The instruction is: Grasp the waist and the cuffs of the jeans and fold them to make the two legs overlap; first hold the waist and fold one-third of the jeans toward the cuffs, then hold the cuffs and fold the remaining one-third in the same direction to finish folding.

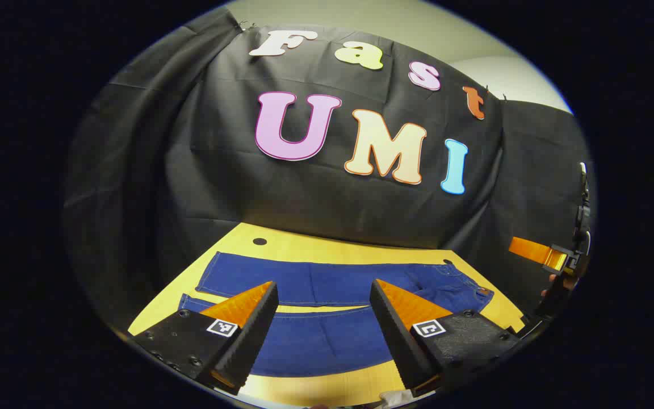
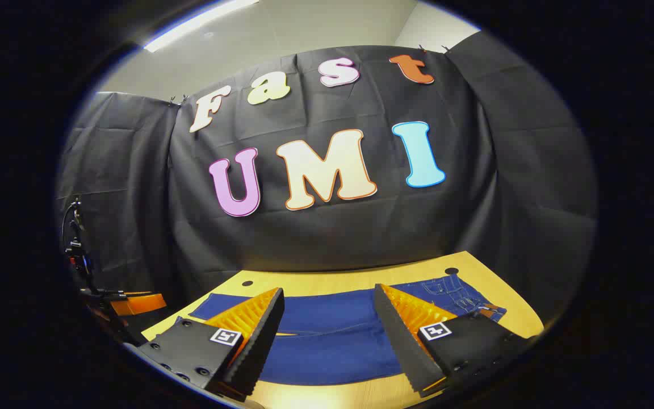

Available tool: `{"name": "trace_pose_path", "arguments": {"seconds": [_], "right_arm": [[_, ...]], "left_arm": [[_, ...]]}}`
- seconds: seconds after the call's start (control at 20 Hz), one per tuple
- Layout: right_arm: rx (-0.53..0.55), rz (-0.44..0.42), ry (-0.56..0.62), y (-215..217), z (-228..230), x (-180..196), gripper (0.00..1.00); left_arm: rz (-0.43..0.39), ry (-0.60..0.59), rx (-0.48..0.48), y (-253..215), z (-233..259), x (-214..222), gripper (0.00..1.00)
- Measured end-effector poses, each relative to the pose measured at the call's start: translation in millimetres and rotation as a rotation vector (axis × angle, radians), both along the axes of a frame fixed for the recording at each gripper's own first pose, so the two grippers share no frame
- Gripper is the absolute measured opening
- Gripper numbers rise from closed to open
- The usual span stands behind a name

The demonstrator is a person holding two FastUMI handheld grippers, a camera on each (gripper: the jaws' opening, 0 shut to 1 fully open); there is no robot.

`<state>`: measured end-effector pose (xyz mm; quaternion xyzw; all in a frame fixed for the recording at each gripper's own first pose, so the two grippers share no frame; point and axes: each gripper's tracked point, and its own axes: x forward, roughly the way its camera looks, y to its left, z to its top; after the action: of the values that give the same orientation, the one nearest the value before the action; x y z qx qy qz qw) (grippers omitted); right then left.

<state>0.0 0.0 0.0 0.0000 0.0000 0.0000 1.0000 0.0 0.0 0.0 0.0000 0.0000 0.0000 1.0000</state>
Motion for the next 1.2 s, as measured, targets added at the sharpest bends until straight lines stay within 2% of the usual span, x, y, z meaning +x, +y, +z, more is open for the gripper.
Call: {"name": "trace_pose_path", "arguments": {"seconds": [0.05,0.1,0.15,0.25,0.3,0.6,0.65,0.75,0.8,0.85,0.9,0.95,1.0,1.05,1.2], "right_arm": [[-0.006,-0.002,-0.001,-1,1,0,0.93],[-0.01,-0.006,-0.007,-2,3,1,0.98],[-0.01,-0.01,-0.014,-2,5,1,0.93],[-0.004,-0.017,-0.023,-3,6,1,0.93],[0.0,-0.021,-0.024,-4,6,2,0.98],[0.005,-0.04,-0.011,-6,1,-1,0.98],[-0.001,-0.043,-0.009,-6,0,-1,0.93],[-0.007,-0.045,0.001,-5,-2,-2,0.93],[-0.005,-0.044,0.002,-4,-2,-2,0.98],[-0.003,-0.044,0.004,-3,-4,-3,0.93],[-0.003,-0.046,0.011,-4,-5,-3,0.93],[-0.007,-0.05,0.017,-5,-8,-5,0.98],[-0.015,-0.057,0.023,-7,-9,-6,0.93],[-0.022,-0.061,0.032,-8,-13,-8,0.98],[-0.042,-0.074,0.064,-13,-22,-12,0.98]], "left_arm": [[0.003,0.006,-0.001,1,-1,1,0.95],[0.004,0.012,0.0,4,-4,2,0.95],[0.004,0.021,0.006,5,-5,3,0.95],[0.004,0.032,0.026,8,-7,4,0.95],[0.001,0.035,0.036,9,-7,3,0.95],[-0.011,0.051,0.047,13,-10,8,0.95],[-0.014,0.053,0.047,12,-10,8,0.95],[-0.021,0.057,0.055,14,-13,10,0.95],[-0.03,0.062,0.06,14,-16,10,0.95],[-0.038,0.075,0.061,15,-21,10,0.95],[-0.053,0.087,0.054,16,-26,14,0.96],[-0.075,0.105,0.044,15,-33,16,0.96],[-0.099,0.129,0.043,15,-44,17,0.96],[-0.121,0.16,0.05,16,-56,20,0.95],[-0.194,0.28,0.094,22,-98,23,0.95]]}}
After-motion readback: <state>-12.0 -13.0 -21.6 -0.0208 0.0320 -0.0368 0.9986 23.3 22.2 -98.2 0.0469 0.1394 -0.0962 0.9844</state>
